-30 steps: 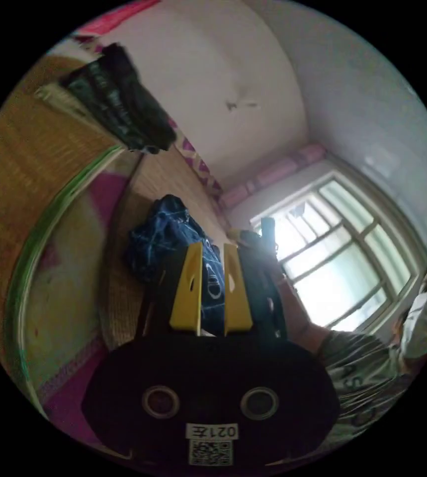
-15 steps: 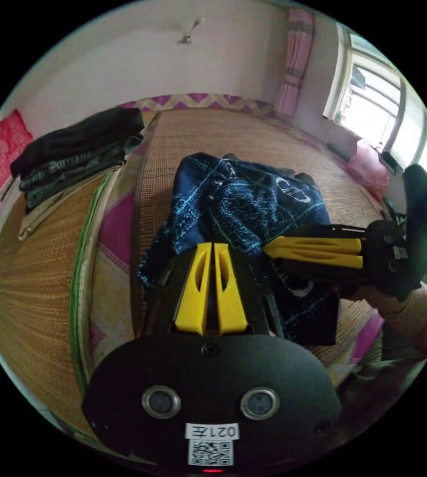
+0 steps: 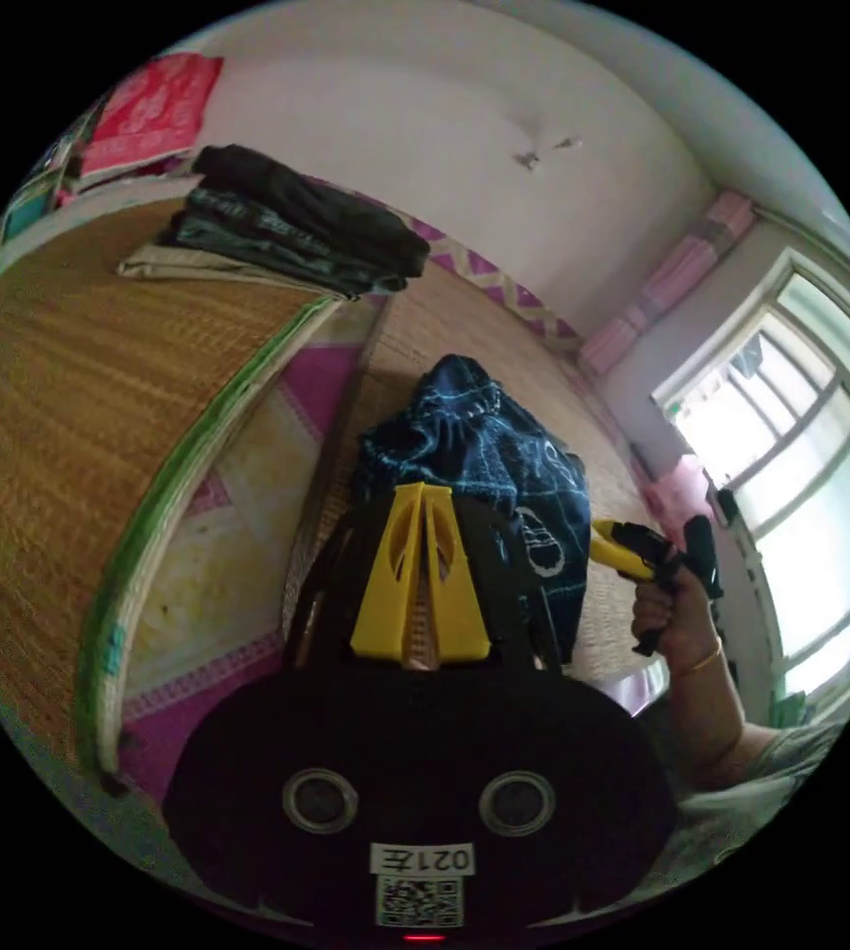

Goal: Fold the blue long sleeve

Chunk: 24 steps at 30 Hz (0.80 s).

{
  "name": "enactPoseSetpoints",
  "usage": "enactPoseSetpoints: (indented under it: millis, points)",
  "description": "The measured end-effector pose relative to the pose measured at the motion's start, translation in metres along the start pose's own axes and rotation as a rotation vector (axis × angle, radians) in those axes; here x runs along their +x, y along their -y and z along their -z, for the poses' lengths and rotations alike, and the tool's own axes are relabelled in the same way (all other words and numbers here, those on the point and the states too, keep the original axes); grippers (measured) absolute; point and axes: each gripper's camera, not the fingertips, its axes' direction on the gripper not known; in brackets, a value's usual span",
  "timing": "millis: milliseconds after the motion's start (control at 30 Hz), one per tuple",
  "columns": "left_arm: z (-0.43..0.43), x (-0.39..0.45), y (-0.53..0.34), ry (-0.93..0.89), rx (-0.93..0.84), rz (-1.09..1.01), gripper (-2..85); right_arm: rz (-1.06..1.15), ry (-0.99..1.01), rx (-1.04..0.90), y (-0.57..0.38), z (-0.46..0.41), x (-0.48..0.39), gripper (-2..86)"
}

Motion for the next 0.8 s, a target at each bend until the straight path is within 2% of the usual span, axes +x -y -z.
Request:
enactPoseSetpoints:
  millis: [100, 300, 400, 567, 800]
  points:
    - [-0.017, -0.007, -0.007, 0.013, -0.017, 0.078, -1.0, -0.089, 0.093, 0.049, 0.008, -0.002, 0.002, 13.4]
    - [-0.038, -0.021, -0.005, -0.035, -0.081, 0.172, -1.0, -0.195, 0.156, 0.001, 0.048, -0.022, 0.005, 6.8]
    - [-0.044, -0.017, -0.005, -0.019, -0.094, 0.17, -1.0, -0.12, 0.191, -0.056, 0.076, -0.013, -0.001, 5.8]
    - [-0.053, 0.001, -0.005, 0.039, -0.108, 0.108, -1.0, 0.042, 0.046, -0.097, 0.155, 0.031, -0.017, 5.6]
    - [-0.07, 0.019, -0.01, 0.068, -0.142, 0.076, -1.0, -0.053, -0.269, 0.008, 0.28, 0.148, 0.065, 5.5]
